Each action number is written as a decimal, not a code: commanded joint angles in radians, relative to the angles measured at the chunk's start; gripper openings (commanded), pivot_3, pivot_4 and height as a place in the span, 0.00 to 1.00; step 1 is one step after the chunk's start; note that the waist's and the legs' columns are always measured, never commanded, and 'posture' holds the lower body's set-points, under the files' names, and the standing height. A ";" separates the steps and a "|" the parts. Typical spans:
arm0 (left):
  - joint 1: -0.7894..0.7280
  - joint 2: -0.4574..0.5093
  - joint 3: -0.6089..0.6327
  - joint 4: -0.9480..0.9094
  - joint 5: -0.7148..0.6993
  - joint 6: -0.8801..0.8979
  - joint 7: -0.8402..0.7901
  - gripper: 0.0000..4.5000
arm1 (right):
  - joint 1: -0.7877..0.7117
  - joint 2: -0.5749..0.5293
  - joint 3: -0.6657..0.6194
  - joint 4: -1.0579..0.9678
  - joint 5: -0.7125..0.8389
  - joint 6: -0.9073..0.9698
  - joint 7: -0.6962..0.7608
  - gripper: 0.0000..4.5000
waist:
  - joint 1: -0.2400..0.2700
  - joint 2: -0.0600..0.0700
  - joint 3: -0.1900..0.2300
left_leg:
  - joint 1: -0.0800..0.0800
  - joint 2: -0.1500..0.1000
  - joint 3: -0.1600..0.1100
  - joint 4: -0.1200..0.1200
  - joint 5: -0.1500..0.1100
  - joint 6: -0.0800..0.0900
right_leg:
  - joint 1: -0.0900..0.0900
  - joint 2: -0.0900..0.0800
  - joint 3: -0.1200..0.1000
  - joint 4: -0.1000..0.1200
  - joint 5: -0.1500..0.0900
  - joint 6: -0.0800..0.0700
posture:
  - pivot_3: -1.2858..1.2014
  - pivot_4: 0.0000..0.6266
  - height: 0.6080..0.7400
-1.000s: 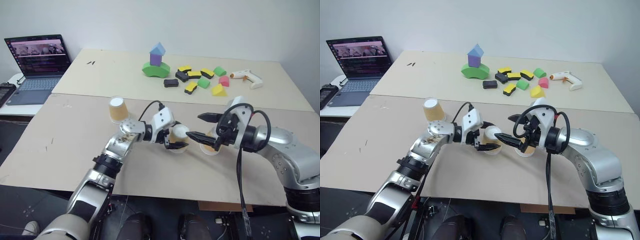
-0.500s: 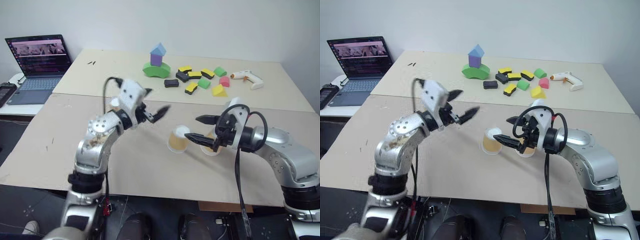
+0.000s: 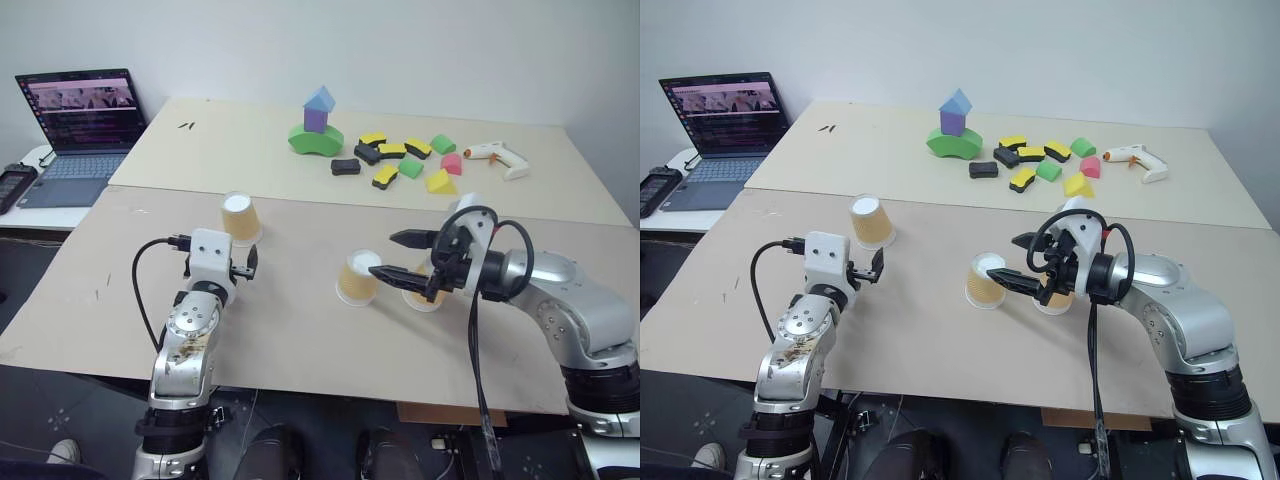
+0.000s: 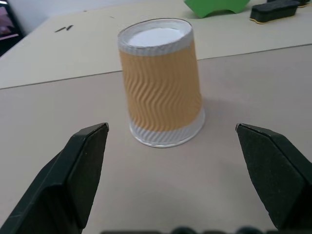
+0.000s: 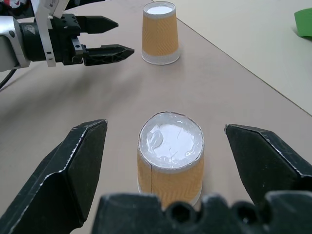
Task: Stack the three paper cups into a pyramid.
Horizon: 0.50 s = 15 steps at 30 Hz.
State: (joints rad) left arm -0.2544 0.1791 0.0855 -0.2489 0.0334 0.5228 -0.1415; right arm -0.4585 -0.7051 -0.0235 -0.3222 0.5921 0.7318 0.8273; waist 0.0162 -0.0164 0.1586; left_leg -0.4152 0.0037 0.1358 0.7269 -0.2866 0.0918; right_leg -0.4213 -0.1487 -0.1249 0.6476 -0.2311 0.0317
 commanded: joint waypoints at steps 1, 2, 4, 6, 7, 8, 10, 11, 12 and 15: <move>-0.048 0.010 0.013 0.069 -0.028 -0.064 -0.015 0.99 | -0.025 -0.001 -0.020 -0.019 0.007 -0.009 0.001 1.00 | -0.001 0.000 0.000 | 0.000 0.000 0.000 0.000 0.000 0.000 | 0.000 0.000 0.000 0.000 0.000 0.000 | 0.52 0.24 0.73; -0.074 0.004 0.031 0.106 -0.053 -0.069 -0.021 0.99 | -0.022 -0.002 -0.021 -0.020 0.005 -0.010 0.001 1.00 | -0.002 0.000 0.000 | 0.000 0.000 0.000 0.000 0.000 0.000 | 0.000 0.000 0.000 0.000 0.000 0.000 | 0.52 0.24 0.73; -0.125 0.018 0.046 0.184 -0.064 -0.102 -0.023 0.99 | -0.017 -0.005 -0.026 -0.024 0.007 -0.010 0.000 1.00 | -0.001 0.000 0.000 | 0.000 0.001 0.000 0.000 0.000 0.000 | 0.000 0.000 0.000 0.000 0.000 0.000 | 0.52 0.24 0.73; -0.154 0.029 0.056 0.222 -0.067 -0.128 -0.021 0.99 | -0.013 -0.006 -0.028 -0.026 0.006 -0.011 -0.001 1.00 | -0.002 0.000 0.000 | 0.000 0.001 0.000 0.000 0.000 0.000 | 0.000 0.000 0.000 0.000 0.000 0.000 | 0.52 0.24 0.73; -0.165 0.037 0.055 0.233 -0.064 -0.141 -0.021 0.99 | -0.011 -0.006 -0.030 -0.027 0.006 -0.011 -0.003 1.00 | -0.003 0.000 0.000 | 0.000 0.001 0.001 0.000 0.000 0.000 | 0.000 0.000 0.000 0.000 0.000 0.000 | 0.52 0.24 0.73; -0.175 0.044 0.052 0.243 -0.057 -0.155 -0.019 0.99 | -0.009 -0.006 -0.032 -0.028 0.006 -0.011 -0.004 1.00 | -0.004 0.000 0.000 | 0.000 0.000 0.001 0.000 0.000 0.000 | 0.000 0.000 0.000 0.000 0.000 0.000 | 0.52 0.24 0.73; -0.193 0.053 0.050 0.263 -0.060 -0.167 -0.023 0.99 | -0.007 -0.006 -0.032 -0.030 0.005 -0.012 -0.007 1.00 | -0.004 0.000 0.000 | 0.000 0.000 0.001 0.000 0.000 0.000 | 0.000 0.000 0.000 0.000 0.000 0.000 | 0.52 0.24 0.73; -0.199 0.055 0.050 0.271 -0.064 -0.171 -0.025 0.99 | -0.006 -0.006 -0.032 -0.031 0.005 -0.013 -0.008 1.00 | -0.004 0.000 0.000 | 0.000 0.000 0.001 0.000 0.000 0.000 | 0.000 0.001 0.000 0.000 0.000 0.000 | 0.52 0.24 0.73; -0.210 0.061 0.048 0.281 -0.063 -0.181 -0.027 0.99 | -0.005 -0.005 -0.032 -0.032 0.005 -0.013 -0.009 1.00 | -0.004 0.000 0.000 | 0.000 0.000 0.001 0.000 0.000 0.000 | 0.000 0.001 -0.001 -0.001 0.000 0.000 | 0.52 0.24 0.73; -0.242 0.067 0.050 0.310 -0.067 -0.185 -0.023 0.99 | -0.002 -0.003 -0.032 -0.033 0.003 -0.016 -0.011 1.00 | -0.003 0.000 0.000 | 0.000 0.000 0.001 0.000 0.000 0.000 | 0.000 0.001 -0.001 0.000 0.000 0.000 | 0.52 0.24 0.73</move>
State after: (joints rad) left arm -0.4630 0.2362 0.1333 0.0633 -0.0287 0.3693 -0.1672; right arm -0.4583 -0.7036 -0.0232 -0.3237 0.5921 0.7317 0.8226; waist 0.0130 -0.0164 0.1586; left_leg -0.4154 0.0040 0.1371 0.7268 -0.2865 0.0919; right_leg -0.4212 -0.1479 -0.1256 0.6473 -0.2306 0.0313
